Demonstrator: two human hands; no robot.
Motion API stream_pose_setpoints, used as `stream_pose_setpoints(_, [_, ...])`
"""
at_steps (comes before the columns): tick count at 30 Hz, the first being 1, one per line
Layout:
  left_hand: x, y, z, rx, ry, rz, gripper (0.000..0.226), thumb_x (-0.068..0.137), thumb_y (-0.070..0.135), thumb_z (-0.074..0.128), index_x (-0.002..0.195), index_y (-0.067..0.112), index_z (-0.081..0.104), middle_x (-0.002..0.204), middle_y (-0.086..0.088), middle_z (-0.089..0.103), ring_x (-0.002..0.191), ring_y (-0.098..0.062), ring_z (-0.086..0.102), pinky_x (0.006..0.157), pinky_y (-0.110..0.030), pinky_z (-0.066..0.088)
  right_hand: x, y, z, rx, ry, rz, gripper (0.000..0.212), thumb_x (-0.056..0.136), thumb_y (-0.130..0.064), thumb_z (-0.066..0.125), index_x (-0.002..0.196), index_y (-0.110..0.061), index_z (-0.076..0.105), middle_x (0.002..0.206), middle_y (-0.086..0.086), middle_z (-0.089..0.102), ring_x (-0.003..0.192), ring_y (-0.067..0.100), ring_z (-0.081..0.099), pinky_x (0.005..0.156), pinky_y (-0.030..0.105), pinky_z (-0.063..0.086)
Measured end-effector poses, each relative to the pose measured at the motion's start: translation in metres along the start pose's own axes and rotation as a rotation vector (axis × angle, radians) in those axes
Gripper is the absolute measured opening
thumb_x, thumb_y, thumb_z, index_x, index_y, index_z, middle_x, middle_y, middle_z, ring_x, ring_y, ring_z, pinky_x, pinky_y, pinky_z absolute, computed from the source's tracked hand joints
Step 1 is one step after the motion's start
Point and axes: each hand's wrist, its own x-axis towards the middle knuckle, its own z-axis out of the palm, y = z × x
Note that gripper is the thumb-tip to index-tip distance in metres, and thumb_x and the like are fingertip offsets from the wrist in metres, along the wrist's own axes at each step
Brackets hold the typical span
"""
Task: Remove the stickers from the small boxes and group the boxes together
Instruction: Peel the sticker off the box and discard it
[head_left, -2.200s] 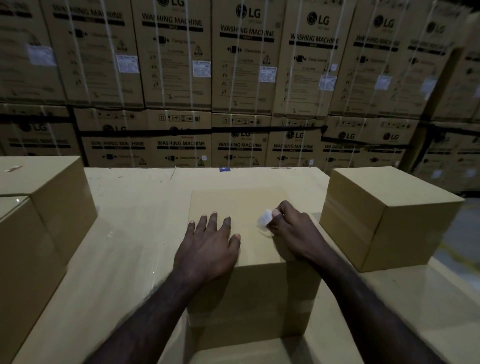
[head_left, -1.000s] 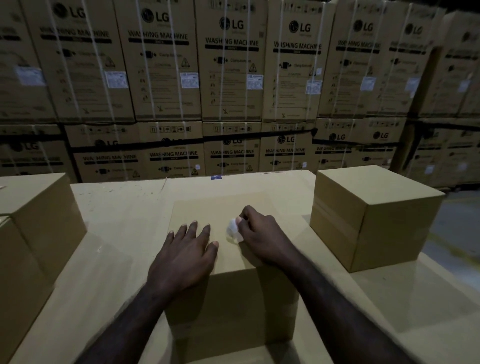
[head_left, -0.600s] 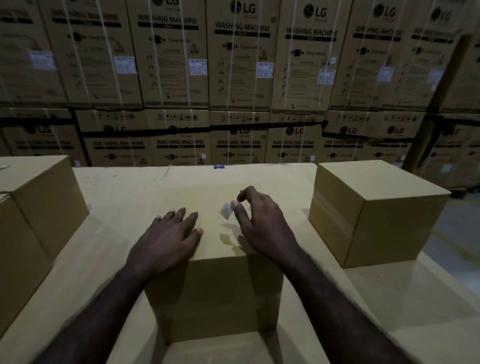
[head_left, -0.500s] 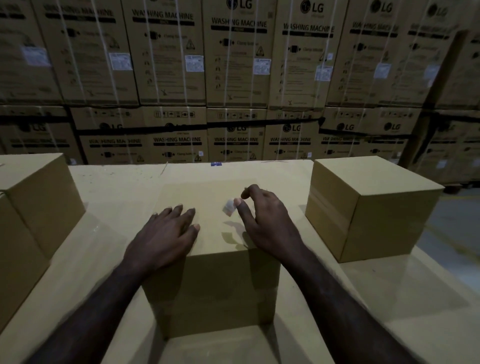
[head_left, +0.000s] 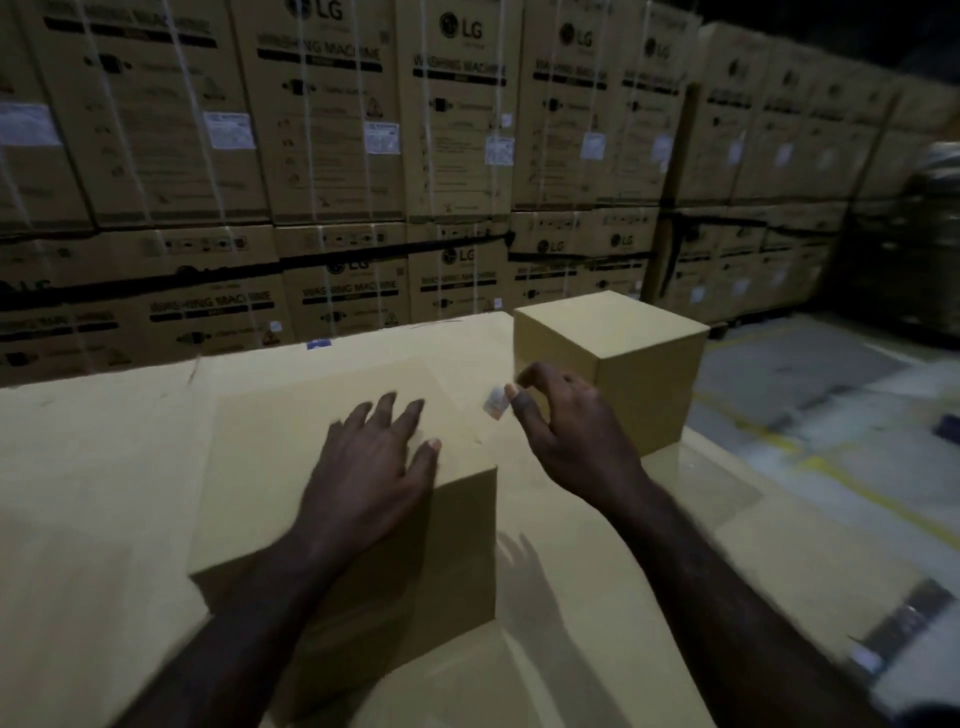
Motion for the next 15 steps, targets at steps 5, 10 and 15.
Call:
stream_pose_setpoints(5, [0.016,0.060,0.015,-0.032,0.069,0.236,0.067,0.093,0.057,0.018,0.153,0.029,0.012,0.162,-0.002,0.009,0.148,-0.022,0.009,0.120,-0.047,0.011,-0.029,0.033,-0.031,-0.124,0.105,0.078,0.028,0.098,-0.044,0.043,0.104,-0.019,0.055,0.098,0.007,0.064,0.092,0.026,0.057,0.072,0.038,0.047])
stream_pose_setpoints(10, [0.021,0.119,0.045,-0.115,0.029,0.384,0.063,0.099,0.051,0.026,0.154,0.028,0.005,0.163,-0.002,0.001,0.149,-0.020,0.001,0.120,-0.047,0.007,-0.060,0.070,-0.068,-0.213,0.167,0.191,0.033,0.097,-0.049,0.039,0.103,-0.021,0.055,0.097,0.004,0.064,0.092,0.025,0.057,0.075,0.039,0.047])
stream_pose_setpoints(15, [0.022,0.178,0.078,-0.144,-0.020,0.490,0.065,0.099,0.049,0.028,0.154,0.027,0.002,0.163,-0.003,-0.004,0.149,-0.021,0.001,0.120,-0.045,0.007,-0.097,0.117,-0.108,-0.269,0.209,0.305,0.023,0.098,-0.046,0.042,0.100,-0.025,0.053,0.097,0.003,0.063,0.093,0.024,0.055,0.072,0.034,0.042])
